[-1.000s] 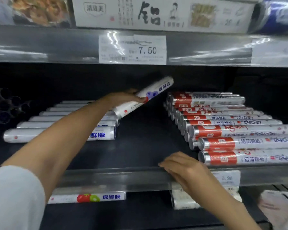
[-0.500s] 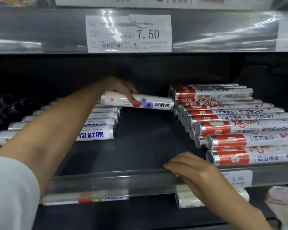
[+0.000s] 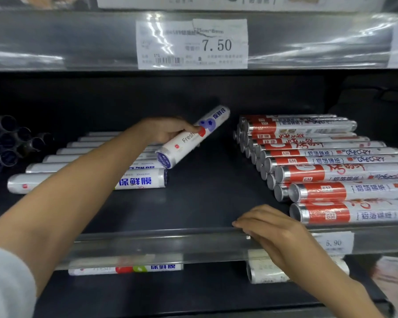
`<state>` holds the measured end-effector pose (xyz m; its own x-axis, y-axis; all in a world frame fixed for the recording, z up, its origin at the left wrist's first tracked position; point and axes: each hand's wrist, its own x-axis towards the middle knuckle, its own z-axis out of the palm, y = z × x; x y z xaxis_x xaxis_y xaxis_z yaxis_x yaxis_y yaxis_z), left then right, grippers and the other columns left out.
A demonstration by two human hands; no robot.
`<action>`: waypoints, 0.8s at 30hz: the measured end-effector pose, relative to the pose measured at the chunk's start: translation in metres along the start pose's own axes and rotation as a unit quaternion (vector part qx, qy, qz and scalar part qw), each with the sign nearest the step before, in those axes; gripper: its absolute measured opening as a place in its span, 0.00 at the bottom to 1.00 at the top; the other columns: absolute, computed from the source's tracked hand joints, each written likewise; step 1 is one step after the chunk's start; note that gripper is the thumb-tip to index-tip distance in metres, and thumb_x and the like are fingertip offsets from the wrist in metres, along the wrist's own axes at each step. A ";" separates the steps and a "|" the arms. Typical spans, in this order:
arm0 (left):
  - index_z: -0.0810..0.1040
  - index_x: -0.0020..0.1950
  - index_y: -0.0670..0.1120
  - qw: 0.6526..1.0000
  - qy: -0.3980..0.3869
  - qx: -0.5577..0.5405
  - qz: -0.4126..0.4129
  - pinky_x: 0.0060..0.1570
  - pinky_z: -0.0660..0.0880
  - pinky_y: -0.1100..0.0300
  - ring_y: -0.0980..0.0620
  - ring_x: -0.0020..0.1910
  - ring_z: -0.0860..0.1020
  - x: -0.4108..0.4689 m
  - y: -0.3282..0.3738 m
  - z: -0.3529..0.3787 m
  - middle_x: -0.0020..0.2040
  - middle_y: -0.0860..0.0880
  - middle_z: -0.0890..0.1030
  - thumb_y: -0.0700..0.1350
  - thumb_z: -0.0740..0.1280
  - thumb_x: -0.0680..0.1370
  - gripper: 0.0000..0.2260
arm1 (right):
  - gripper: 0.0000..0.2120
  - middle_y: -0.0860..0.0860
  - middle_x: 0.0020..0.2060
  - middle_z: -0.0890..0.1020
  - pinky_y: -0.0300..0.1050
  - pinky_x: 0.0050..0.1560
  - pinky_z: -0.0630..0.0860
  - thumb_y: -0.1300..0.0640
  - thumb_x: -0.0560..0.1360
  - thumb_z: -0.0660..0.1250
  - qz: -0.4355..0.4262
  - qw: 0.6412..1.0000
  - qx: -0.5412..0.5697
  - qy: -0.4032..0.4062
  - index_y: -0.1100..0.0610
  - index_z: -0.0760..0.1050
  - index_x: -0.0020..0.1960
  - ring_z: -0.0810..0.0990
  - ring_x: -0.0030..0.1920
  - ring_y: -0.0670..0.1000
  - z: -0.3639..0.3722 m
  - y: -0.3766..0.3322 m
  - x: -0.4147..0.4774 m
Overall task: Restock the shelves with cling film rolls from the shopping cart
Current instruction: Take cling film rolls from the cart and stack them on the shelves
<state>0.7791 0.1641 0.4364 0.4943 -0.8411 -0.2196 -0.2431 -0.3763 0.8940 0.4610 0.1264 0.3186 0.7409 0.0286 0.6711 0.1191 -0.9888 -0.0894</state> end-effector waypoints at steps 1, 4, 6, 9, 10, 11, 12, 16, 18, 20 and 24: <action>0.79 0.51 0.42 1.000 -0.009 -0.010 0.000 0.38 0.80 0.57 0.49 0.42 0.82 -0.005 0.003 0.007 0.44 0.45 0.83 0.46 0.70 0.75 0.09 | 0.13 0.47 0.47 0.82 0.42 0.45 0.78 0.60 0.75 0.60 0.000 1.000 0.004 0.001 0.58 0.82 0.53 0.79 0.49 0.46 0.002 0.000 -0.001; 0.74 0.52 0.42 1.000 0.001 -0.001 -0.031 0.34 0.78 0.58 0.51 0.37 0.78 -0.007 0.005 0.025 0.41 0.45 0.79 0.44 0.65 0.78 0.06 | 0.12 0.47 0.47 0.82 0.42 0.45 0.78 0.60 0.76 0.60 0.007 1.000 0.021 -0.002 0.58 0.81 0.53 0.79 0.49 0.46 0.003 -0.001 -0.002; 0.71 0.55 0.41 0.998 0.030 0.037 -0.041 0.29 0.77 0.58 0.49 0.36 0.77 -0.005 0.005 0.034 0.40 0.44 0.77 0.45 0.65 0.78 0.10 | 0.12 0.47 0.47 0.81 0.42 0.46 0.78 0.59 0.77 0.60 0.009 1.000 0.024 -0.002 0.58 0.81 0.53 0.79 0.49 0.46 0.003 0.000 -0.003; 0.72 0.50 0.42 0.984 0.088 0.147 -0.042 0.22 0.73 0.65 0.50 0.30 0.76 -0.010 0.001 0.041 0.36 0.45 0.77 0.51 0.66 0.77 0.13 | 0.12 0.47 0.47 0.82 0.42 0.46 0.77 0.59 0.77 0.60 0.010 1.000 0.026 -0.005 0.58 0.81 0.53 0.79 0.49 0.47 0.002 0.000 -0.003; 0.71 0.48 0.43 0.979 0.098 0.174 -0.037 0.21 0.71 0.66 0.50 0.29 0.75 -0.010 -0.001 0.041 0.35 0.45 0.77 0.53 0.66 0.76 0.13 | 0.12 0.47 0.47 0.82 0.42 0.46 0.77 0.59 0.77 0.60 0.010 1.000 0.026 -0.005 0.58 0.81 0.53 0.79 0.49 0.47 0.002 0.000 -0.003; 0.71 0.47 0.44 0.975 0.104 0.195 -0.033 0.21 0.70 0.67 0.51 0.29 0.75 -0.010 -0.002 0.041 0.35 0.46 0.77 0.53 0.66 0.76 0.13 | 0.12 0.47 0.47 0.81 0.42 0.46 0.77 0.59 0.77 0.60 0.011 1.000 0.025 -0.007 0.58 0.81 0.54 0.79 0.50 0.47 0.002 0.001 -0.003; 0.70 0.48 0.44 0.971 0.106 0.212 -0.027 0.21 0.69 0.67 0.51 0.28 0.75 -0.010 -0.004 0.041 0.35 0.46 0.77 0.53 0.66 0.76 0.14 | 0.12 0.47 0.48 0.81 0.41 0.47 0.77 0.59 0.77 0.60 0.011 1.000 0.026 -0.007 0.58 0.81 0.54 0.78 0.50 0.47 0.002 0.000 -0.003; 0.70 0.53 0.42 0.969 0.118 0.218 -0.012 0.20 0.68 0.67 0.51 0.27 0.75 -0.012 -0.004 0.042 0.35 0.46 0.76 0.53 0.66 0.76 0.16 | 0.12 0.47 0.47 0.81 0.41 0.47 0.77 0.59 0.77 0.60 0.010 0.999 0.032 -0.002 0.58 0.81 0.54 0.78 0.50 0.46 0.004 0.002 -0.004; 0.69 0.54 0.42 0.971 0.125 0.203 -0.004 0.19 0.68 0.68 0.51 0.27 0.75 -0.011 -0.006 0.044 0.35 0.46 0.76 0.52 0.66 0.76 0.16 | 0.12 0.47 0.47 0.81 0.41 0.46 0.77 0.59 0.77 0.60 0.008 0.999 0.034 0.002 0.58 0.81 0.53 0.78 0.50 0.46 0.004 0.002 -0.003; 0.68 0.53 0.42 0.972 0.130 0.198 0.007 0.21 0.69 0.66 0.50 0.29 0.75 -0.009 -0.009 0.047 0.36 0.46 0.76 0.51 0.66 0.76 0.15 | 0.12 0.47 0.47 0.82 0.41 0.46 0.77 0.59 0.77 0.60 0.008 0.999 0.035 0.003 0.58 0.81 0.53 0.78 0.49 0.46 0.005 0.002 -0.003; 0.69 0.54 0.41 0.973 0.122 0.194 0.028 0.24 0.69 0.64 0.51 0.31 0.76 -0.002 -0.012 0.045 0.38 0.47 0.75 0.51 0.69 0.75 0.17 | 0.13 0.47 0.47 0.81 0.40 0.47 0.76 0.57 0.78 0.59 0.011 0.999 0.036 -0.001 0.58 0.81 0.53 0.78 0.50 0.45 0.003 0.001 -0.002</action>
<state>0.7437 0.1529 0.4087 0.6431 -0.7651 -0.0328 -0.5490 -0.4905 0.6767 0.4620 0.1254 0.3147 0.7453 0.0079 0.6667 0.1502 -0.9762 -0.1563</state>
